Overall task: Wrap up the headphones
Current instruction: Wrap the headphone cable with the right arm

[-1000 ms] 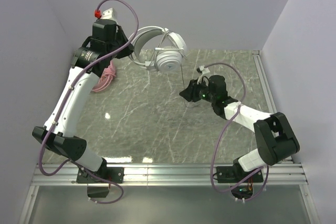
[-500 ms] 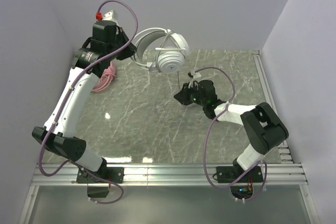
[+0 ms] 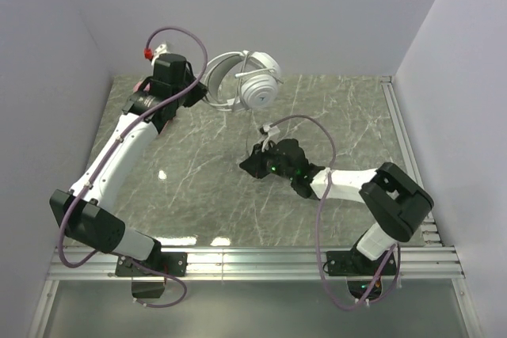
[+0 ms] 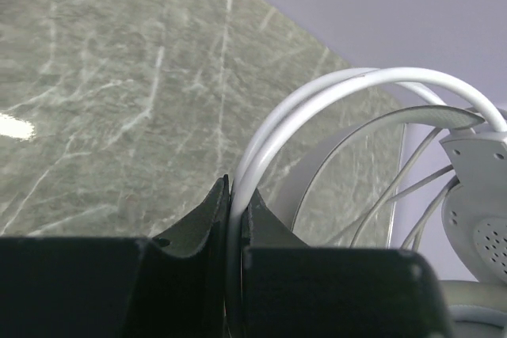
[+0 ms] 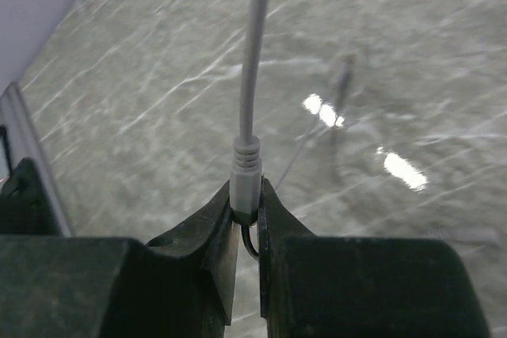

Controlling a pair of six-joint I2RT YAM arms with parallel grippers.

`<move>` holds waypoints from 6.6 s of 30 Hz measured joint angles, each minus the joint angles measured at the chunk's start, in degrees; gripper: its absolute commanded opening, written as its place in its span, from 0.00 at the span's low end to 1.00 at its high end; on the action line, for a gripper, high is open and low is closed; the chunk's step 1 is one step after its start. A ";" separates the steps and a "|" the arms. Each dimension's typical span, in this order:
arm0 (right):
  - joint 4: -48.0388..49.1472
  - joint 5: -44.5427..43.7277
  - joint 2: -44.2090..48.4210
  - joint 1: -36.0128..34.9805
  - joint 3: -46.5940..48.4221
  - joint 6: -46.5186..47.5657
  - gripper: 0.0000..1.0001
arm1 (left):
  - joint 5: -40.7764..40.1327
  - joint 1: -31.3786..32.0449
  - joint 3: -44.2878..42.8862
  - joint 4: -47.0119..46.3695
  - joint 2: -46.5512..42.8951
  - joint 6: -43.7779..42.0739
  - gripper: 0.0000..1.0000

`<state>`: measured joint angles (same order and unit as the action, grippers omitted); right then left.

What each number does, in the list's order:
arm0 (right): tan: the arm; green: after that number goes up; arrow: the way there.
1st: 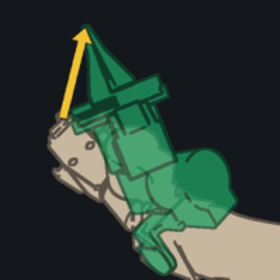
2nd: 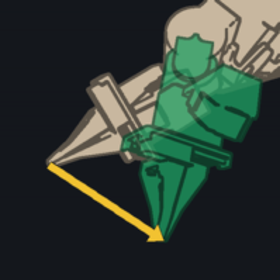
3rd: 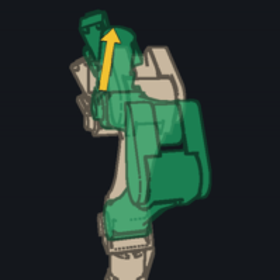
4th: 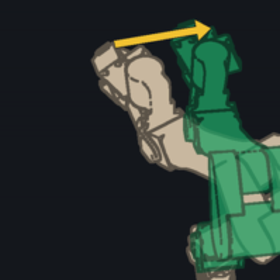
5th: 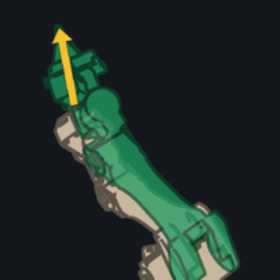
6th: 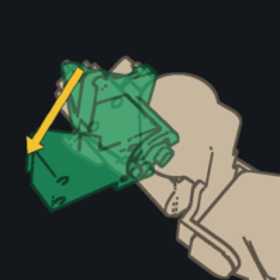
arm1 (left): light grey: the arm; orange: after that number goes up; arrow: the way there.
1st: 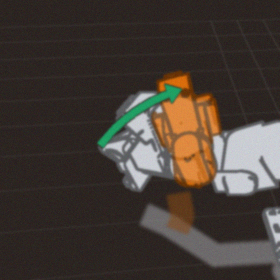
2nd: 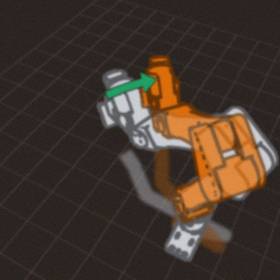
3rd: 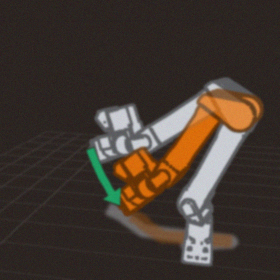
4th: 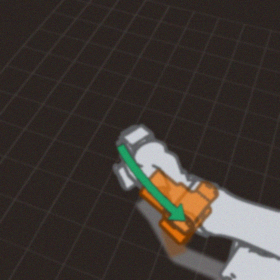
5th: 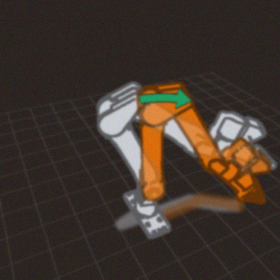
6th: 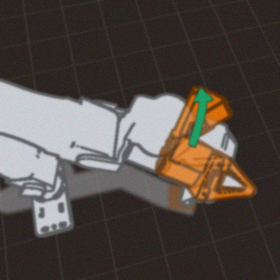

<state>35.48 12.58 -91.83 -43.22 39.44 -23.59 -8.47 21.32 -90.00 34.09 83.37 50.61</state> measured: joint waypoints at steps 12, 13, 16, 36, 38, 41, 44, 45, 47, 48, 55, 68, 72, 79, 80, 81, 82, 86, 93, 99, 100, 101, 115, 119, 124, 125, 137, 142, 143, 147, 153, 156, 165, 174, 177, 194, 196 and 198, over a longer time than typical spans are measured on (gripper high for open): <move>-27.58 4.76 7.23 -6.45 17.05 0.90 0.00 | -28.65 8.37 3.67 -4.02 -0.39 3.89 0.00; -30.10 5.42 7.67 -6.64 18.62 1.18 0.00 | -30.40 9.51 4.07 -5.05 -0.26 3.52 0.00; -36.46 7.54 9.73 -6.78 21.62 1.60 0.00 | -33.53 12.26 7.34 -8.96 -0.31 3.23 0.00; -18.93 16.96 20.35 2.91 9.94 -29.90 0.00 | -36.00 13.60 28.48 -29.59 -3.13 9.94 0.00; -14.36 16.85 20.55 3.52 8.11 -35.34 0.00 | -36.00 13.94 29.68 -31.01 -3.30 10.54 0.00; -8.48 15.45 20.76 3.76 6.05 -42.73 0.00 | -35.98 14.62 30.82 -33.14 -3.32 11.50 0.00; -1.70 12.37 21.75 3.93 2.40 -50.12 0.00 | -35.93 15.02 31.91 -35.04 -3.43 12.61 0.00; 0.20 11.23 22.34 4.04 1.01 -52.04 0.00 | -35.89 15.06 32.06 -35.26 -3.48 12.92 0.00; 3.52 7.89 23.85 4.13 -2.49 -55.76 0.00 | -35.85 15.15 32.30 -35.63 -3.50 13.44 0.00; 4.94 5.90 24.90 4.13 -4.37 -57.88 0.00 | -35.78 15.17 32.30 -35.71 -3.50 13.57 0.00; 10.78 -2.75 28.26 4.13 -10.14 -68.54 0.00 | -35.26 16.09 32.63 -37.35 -3.52 13.68 0.00; -3.39 4.15 24.46 4.13 1.20 -64.81 0.00 | -36.89 16.92 32.00 -38.18 -1.92 11.19 0.00; -7.02 4.92 24.48 4.13 1.29 -61.51 0.00 | -37.00 16.94 33.51 -39.23 -1.90 9.01 0.00; -7.98 10.27 24.46 4.13 -1.25 -49.48 0.02 | -37.29 17.20 36.30 -39.32 -1.90 8.85 0.00; -6.88 11.08 24.46 4.13 -2.43 -47.78 0.05 | -37.42 17.20 36.24 -39.01 -1.90 8.87 0.00; -5.68 11.85 24.48 4.13 -3.93 -45.92 0.06 | -37.64 17.20 36.13 -38.60 -1.90 8.83 0.00; -4.92 12.52 24.48 4.11 -5.35 -44.04 0.08 | -38.01 17.18 35.71 -37.29 -1.90 8.83 0.00; -3.58 13.70 24.46 3.67 -9.73 -36.65 0.09 | -39.17 17.18 31.98 -30.75 -1.90 8.72 0.00; -6.62 7.91 22.77 -1.95 -7.89 -22.10 0.09 | -39.36 17.20 22.86 -24.00 -4.94 8.13 0.00; -7.63 -2.58 21.38 -4.83 -6.25 -15.08 0.09 | -37.94 18.45 17.49 -19.37 -9.66 7.30 0.00; -7.63 -4.31 21.18 -4.92 -6.25 -14.21 0.11 | -37.88 18.75 17.49 -19.15 -10.49 7.32 0.00; -7.58 -5.81 20.94 -5.03 -6.25 -13.57 0.11 | -37.83 19.02 17.49 -19.08 -11.30 7.32 0.00; 2.03 -21.86 15.10 -6.08 -6.71 -6.64 0.16 | -34.18 21.03 9.64 -11.37 -14.21 7.04 0.00; 4.66 -24.96 12.17 -6.14 -6.69 -4.61 0.20 | -32.94 21.38 8.74 -9.25 -14.40 7.04 0.00; 6.93 -27.36 7.76 -6.14 -5.95 -2.75 0.24 | -31.67 21.57 6.60 -6.62 -14.45 6.62 0.00; 7.21 -27.69 6.91 -6.14 -5.77 -2.47 0.24 | -31.41 21.64 6.49 -6.69 -14.49 6.64 0.00; 10.01 -30.64 2.78 -6.14 -5.70 -0.48 0.52 | -29.46 22.03 5.09 -6.82 -18.36 7.61 0.00; 13.88 -31.15 2.73 -6.14 -5.84 0.00 0.74 | -29.27 22.05 5.03 -6.75 -18.49 7.58 0.00; 14.75 -31.17 2.73 -6.14 -6.12 -0.22 0.77 | -29.27 22.05 5.01 -6.75 -18.49 7.58 0.00; 17.68 -30.12 2.89 -5.33 -8.72 -2.10 0.87 | -29.27 22.05 5.01 -6.75 -18.49 7.58 0.00; 17.66 -29.46 2.89 -2.32 -9.05 -1.01 0.89 | -29.09 22.05 5.01 -6.69 -18.51 7.58 0.00; 16.46 -29.68 2.84 -1.75 -7.17 1.84 0.89 | -28.79 22.08 5.01 -6.69 -18.53 7.58 0.00; 12.33 -29.81 -2.64 -1.51 4.83 11.39 0.90 | -27.54 22.05 3.98 -6.36 -18.73 7.58 0.00; 6.40 -29.18 -7.41 1.99 12.11 12.02 0.90 | -27.28 22.08 3.39 -6.34 -18.80 7.58 0.00; 6.05 -27.58 -8.28 4.13 13.22 11.28 0.84 | -27.26 22.08 3.39 -6.34 -18.82 7.58 0.00; 8.15 -18.05 -6.47 6.62 5.81 3.43 0.28 | -27.10 22.08 3.39 -5.88 -19.28 7.54 0.00; 8.26 -17.57 -5.40 6.47 5.11 2.99 0.26 | -27.10 22.08 3.39 -5.92 -19.28 7.56 0.00; 8.50 -17.25 -4.35 6.36 4.37 2.27 0.20 | -27.10 22.08 3.39 -5.92 -19.28 7.56 0.00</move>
<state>43.99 -4.67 -96.18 -36.86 43.81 -21.32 -35.57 43.40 -86.61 28.16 64.10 58.17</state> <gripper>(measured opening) 0.422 0.105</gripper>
